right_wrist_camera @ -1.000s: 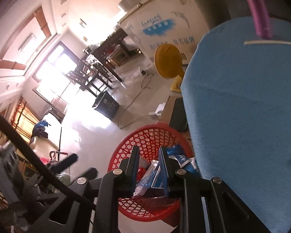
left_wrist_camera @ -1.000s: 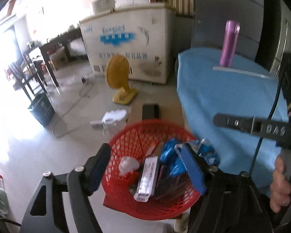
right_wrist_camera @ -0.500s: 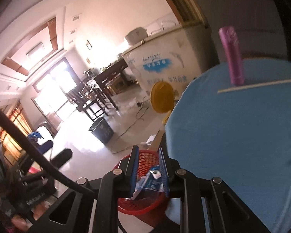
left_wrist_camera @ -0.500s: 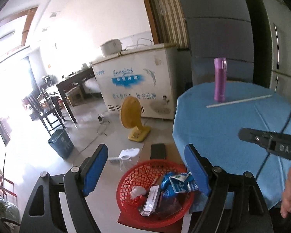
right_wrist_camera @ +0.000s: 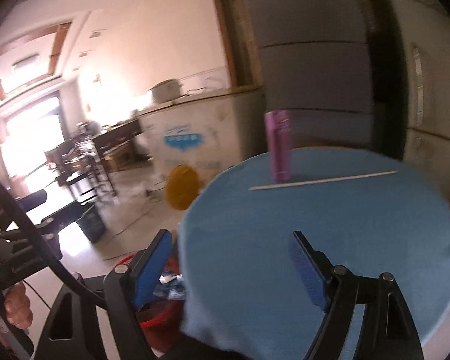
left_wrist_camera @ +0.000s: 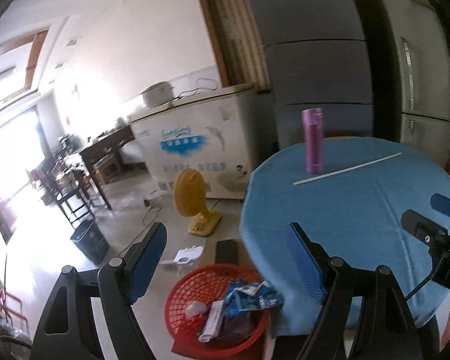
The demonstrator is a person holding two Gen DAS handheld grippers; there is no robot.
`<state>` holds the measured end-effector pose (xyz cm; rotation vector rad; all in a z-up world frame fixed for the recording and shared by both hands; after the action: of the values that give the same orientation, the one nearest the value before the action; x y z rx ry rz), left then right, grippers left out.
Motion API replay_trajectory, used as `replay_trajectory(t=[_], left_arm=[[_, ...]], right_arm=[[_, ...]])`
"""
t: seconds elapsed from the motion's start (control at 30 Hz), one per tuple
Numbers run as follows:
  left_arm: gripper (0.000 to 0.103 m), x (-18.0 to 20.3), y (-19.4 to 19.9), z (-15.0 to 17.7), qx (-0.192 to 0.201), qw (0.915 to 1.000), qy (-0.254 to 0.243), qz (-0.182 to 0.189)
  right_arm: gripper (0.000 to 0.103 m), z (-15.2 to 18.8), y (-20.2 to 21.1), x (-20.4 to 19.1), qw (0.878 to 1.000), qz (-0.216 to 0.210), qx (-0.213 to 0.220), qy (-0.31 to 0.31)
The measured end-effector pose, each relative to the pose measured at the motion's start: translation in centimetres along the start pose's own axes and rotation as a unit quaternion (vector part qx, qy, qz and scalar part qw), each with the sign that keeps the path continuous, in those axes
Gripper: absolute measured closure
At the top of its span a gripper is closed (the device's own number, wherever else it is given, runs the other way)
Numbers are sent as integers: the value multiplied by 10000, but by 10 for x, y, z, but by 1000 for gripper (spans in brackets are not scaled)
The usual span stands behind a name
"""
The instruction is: Collect trash
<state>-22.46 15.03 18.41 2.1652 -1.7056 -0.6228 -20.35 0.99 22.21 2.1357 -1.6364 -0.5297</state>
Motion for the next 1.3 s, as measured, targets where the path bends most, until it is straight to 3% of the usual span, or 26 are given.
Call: replay_trajectory(t=[0.23,0.6,1.3], left_arm=[[21,56,-6,-29,110,9980,-247,575],[21,131,-23,-67,166,9919,-338,1212],[21,202,-48,-92,31,9881,-581,1423]], right_arm=[[20,-13,29,65,9968,716,168,-323],[20,-31,40,137,9890,1320,230,-630],[20,-49,26,208,9820,1661,318,-840]])
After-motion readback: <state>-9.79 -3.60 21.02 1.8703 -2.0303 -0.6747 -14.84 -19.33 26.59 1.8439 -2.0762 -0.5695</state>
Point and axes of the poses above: each gripper's, at about its wrist camera, not at the fingertips, and y roughly against the way its jaws point, x to its right, z to its underside, the point moved 7 cm from there along -y, roughly the way its jaws point, and after that the axes turned 9 degrees about z, right-handed, at the moved point
